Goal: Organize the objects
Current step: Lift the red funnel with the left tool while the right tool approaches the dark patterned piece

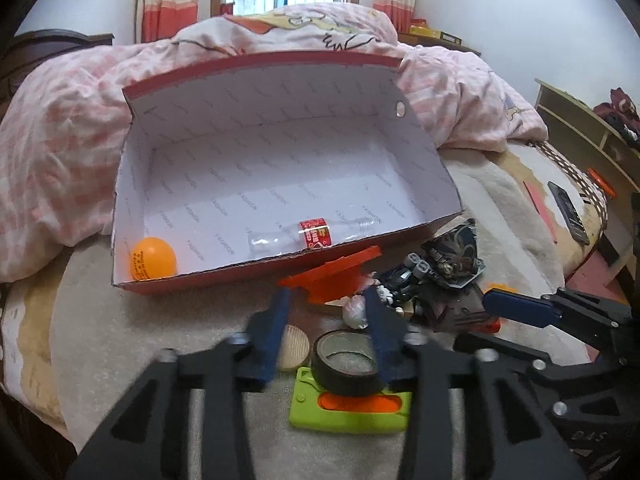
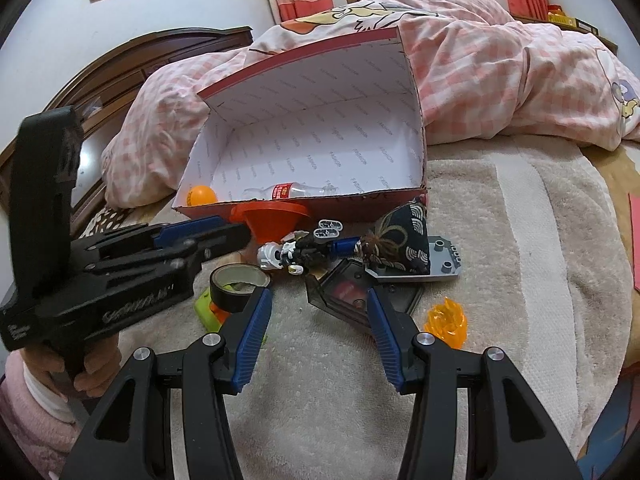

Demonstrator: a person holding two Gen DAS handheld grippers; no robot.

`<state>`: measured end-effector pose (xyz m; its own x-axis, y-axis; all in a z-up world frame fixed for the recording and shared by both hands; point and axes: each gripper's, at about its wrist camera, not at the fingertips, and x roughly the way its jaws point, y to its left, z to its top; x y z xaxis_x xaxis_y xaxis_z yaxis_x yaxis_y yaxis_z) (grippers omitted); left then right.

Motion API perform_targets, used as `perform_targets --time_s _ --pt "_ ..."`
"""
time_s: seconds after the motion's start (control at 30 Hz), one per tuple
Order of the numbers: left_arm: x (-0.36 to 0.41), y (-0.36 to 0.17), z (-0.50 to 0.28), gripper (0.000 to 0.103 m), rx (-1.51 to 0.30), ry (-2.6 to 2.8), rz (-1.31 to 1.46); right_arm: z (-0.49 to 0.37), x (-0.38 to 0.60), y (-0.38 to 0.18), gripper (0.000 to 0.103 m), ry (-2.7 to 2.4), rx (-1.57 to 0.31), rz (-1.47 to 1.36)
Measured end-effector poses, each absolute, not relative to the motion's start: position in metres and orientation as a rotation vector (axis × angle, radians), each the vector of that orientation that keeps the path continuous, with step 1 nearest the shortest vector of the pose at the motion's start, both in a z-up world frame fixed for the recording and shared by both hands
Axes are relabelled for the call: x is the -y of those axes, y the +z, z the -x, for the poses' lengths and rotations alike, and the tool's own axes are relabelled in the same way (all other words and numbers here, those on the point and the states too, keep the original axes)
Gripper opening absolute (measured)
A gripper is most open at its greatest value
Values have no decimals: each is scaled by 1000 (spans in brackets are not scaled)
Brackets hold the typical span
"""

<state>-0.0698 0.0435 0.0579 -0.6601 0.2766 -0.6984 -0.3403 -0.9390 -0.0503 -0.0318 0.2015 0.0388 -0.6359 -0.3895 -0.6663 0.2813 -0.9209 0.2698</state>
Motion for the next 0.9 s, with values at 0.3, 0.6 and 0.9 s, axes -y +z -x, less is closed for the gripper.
perform_targets --time_s 0.3,0.6,0.9 --pt "-41 67 89 61 118 2591 1110 29 -200 38 51 -2528 197 -1069" --pt "-52 46 105 64 194 2604 1247 29 -205 37 51 -2522 222 -1057" --pt "-54 30 119 64 290 2539 1317 30 -205 36 51 -2513 226 -1051"
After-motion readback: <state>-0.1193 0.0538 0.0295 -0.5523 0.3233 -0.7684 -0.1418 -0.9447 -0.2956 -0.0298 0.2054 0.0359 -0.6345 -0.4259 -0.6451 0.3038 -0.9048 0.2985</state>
